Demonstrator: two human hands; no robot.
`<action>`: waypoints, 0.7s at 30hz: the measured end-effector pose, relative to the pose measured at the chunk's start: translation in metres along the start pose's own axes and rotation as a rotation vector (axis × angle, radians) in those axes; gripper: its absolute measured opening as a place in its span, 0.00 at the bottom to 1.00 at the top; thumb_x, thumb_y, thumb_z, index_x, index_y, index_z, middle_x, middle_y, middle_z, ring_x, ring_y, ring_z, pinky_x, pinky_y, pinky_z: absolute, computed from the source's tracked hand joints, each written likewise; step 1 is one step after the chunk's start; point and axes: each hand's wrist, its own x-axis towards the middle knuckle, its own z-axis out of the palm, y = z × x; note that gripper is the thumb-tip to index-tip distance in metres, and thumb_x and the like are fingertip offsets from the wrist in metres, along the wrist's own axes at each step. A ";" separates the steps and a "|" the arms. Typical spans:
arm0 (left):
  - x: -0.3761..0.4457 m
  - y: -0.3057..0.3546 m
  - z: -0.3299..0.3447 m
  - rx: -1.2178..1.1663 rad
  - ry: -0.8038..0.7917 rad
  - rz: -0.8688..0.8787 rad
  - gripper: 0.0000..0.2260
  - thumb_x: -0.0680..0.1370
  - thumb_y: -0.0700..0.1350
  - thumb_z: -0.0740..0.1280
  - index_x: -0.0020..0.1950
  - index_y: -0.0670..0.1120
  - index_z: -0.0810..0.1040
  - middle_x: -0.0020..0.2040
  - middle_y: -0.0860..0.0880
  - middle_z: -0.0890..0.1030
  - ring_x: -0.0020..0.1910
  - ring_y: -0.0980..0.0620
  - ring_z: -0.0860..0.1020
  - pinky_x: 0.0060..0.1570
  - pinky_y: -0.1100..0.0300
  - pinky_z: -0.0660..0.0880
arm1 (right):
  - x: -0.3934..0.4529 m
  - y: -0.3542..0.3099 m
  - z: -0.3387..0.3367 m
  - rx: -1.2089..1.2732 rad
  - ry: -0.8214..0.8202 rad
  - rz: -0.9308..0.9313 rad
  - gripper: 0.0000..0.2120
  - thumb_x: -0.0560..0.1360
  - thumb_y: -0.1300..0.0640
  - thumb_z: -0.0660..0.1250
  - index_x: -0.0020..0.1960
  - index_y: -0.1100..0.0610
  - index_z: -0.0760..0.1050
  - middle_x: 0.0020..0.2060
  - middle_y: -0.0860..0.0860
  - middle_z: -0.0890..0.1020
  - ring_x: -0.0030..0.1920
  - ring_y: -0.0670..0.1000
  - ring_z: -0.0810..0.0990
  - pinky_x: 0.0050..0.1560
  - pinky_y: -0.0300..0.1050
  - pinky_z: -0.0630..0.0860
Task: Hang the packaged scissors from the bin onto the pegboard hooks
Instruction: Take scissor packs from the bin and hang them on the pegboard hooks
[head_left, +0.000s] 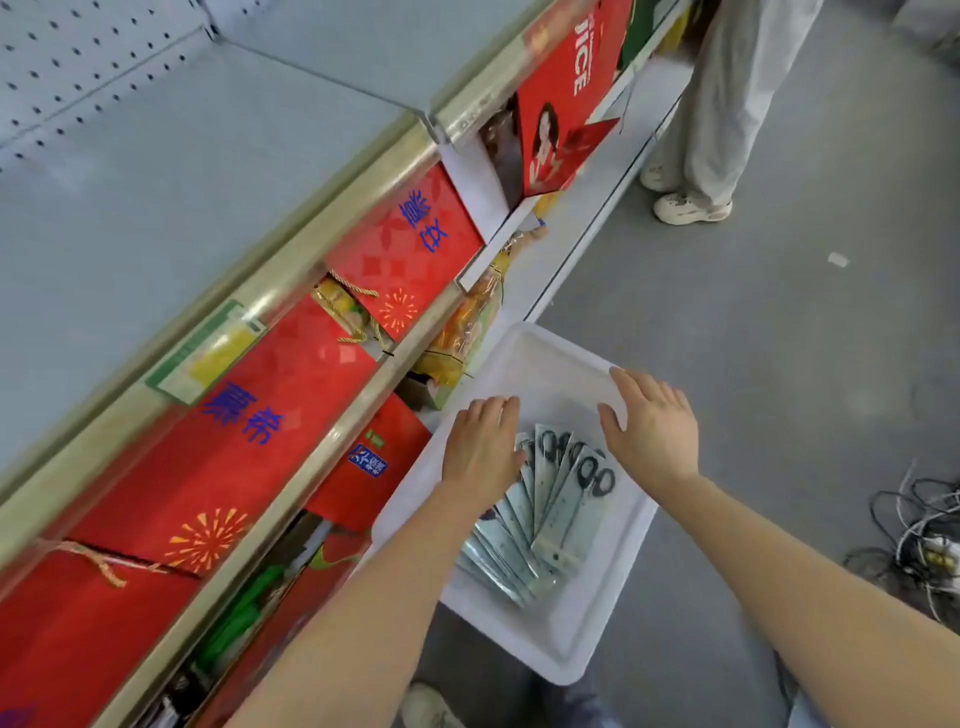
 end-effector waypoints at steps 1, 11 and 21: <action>0.002 0.008 0.020 -0.012 -0.065 -0.033 0.29 0.77 0.53 0.68 0.74 0.44 0.65 0.68 0.45 0.73 0.64 0.44 0.71 0.62 0.52 0.68 | -0.002 0.009 0.008 0.003 -0.005 -0.005 0.19 0.70 0.60 0.73 0.59 0.63 0.77 0.51 0.58 0.83 0.49 0.62 0.81 0.50 0.55 0.76; -0.013 0.077 0.172 -0.123 -0.364 -0.475 0.28 0.73 0.46 0.74 0.69 0.43 0.66 0.60 0.43 0.77 0.55 0.43 0.79 0.54 0.49 0.77 | -0.027 0.065 0.069 0.056 -0.093 -0.053 0.19 0.69 0.61 0.75 0.58 0.63 0.78 0.50 0.56 0.84 0.49 0.60 0.82 0.50 0.53 0.78; -0.010 0.041 0.144 -0.260 -0.367 -0.482 0.09 0.77 0.41 0.66 0.56 0.50 0.75 0.50 0.50 0.82 0.47 0.48 0.81 0.40 0.58 0.70 | -0.028 0.060 0.091 0.151 -0.382 -0.250 0.25 0.56 0.67 0.80 0.52 0.58 0.82 0.44 0.53 0.85 0.43 0.58 0.84 0.44 0.51 0.81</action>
